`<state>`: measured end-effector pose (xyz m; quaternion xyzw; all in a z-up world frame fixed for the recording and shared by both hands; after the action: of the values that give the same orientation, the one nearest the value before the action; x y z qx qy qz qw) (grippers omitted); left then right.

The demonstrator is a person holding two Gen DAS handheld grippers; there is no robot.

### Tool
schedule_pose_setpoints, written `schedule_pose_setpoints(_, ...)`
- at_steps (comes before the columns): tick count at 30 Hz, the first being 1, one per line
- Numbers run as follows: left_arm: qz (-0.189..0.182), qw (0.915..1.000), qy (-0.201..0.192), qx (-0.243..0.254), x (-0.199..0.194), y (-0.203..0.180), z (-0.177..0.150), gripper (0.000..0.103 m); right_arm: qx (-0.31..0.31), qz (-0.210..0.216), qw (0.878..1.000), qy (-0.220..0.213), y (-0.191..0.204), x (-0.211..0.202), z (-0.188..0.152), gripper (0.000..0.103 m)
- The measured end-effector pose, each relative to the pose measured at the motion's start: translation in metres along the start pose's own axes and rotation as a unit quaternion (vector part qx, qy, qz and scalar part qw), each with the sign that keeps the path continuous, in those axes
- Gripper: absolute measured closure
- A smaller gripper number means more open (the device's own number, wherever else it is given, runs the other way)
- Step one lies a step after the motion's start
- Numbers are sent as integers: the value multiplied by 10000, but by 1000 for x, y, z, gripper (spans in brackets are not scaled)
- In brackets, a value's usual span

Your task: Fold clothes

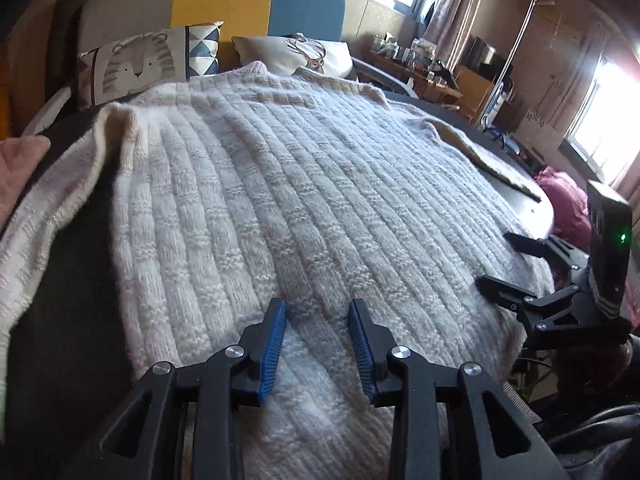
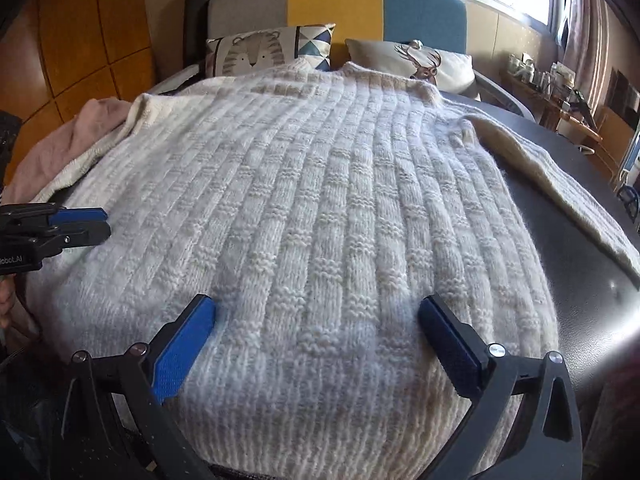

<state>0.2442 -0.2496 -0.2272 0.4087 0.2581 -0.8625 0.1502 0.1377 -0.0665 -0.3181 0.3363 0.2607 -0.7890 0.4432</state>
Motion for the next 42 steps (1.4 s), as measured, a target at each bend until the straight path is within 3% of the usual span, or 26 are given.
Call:
schedule_pose_setpoints(3, 163, 9996, -122, 179, -6, -13, 15, 69, 234, -48, 9997, -31, -9, -5, 10, 0)
schedule_pose_setpoints(8, -14, 9988, -294, 381, 3, -36, 44, 69, 453, -420, 9980, -90, -34, -3, 13, 0)
schedule_pose_setpoints(10, 91, 9986, -251, 451, 14, -34, 42, 69, 533, -383, 9978, 50, -42, 5, 2, 0)
schedule_pose_setpoints(14, 265, 9981, -205, 523, 30, -24, 31, 69, 208, -341, 9990, -219, -39, 2, -7, 0)
schedule_pose_setpoints(18, 231, 9978, -286, 544, 28, -20, 26, 69, 214, -365, 9982, -420, -38, 1, -11, 0)
schedule_pose_setpoints(26, 91, 9990, -423, 129, 23, -8, 19, 63, 224, -469, 9953, -823, -38, -2, -17, 0)
schedule_pose_setpoints(42, -54, 9985, -531, 83, 19, 0, 11, 59, 167, -461, 9944, -939, -38, -6, -22, 0)
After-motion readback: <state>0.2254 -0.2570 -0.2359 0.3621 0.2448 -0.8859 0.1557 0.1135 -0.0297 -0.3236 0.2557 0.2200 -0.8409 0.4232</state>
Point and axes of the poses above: each gripper's, at about its wrist camera, not at the fingertips, and x roughly the way its jaws point, y to its left, z to its top, the point moved 5 cm from there along x, roughly the way its jaws point, and after that the axes turned 12 degrees about -x, right-handed, at the moved point
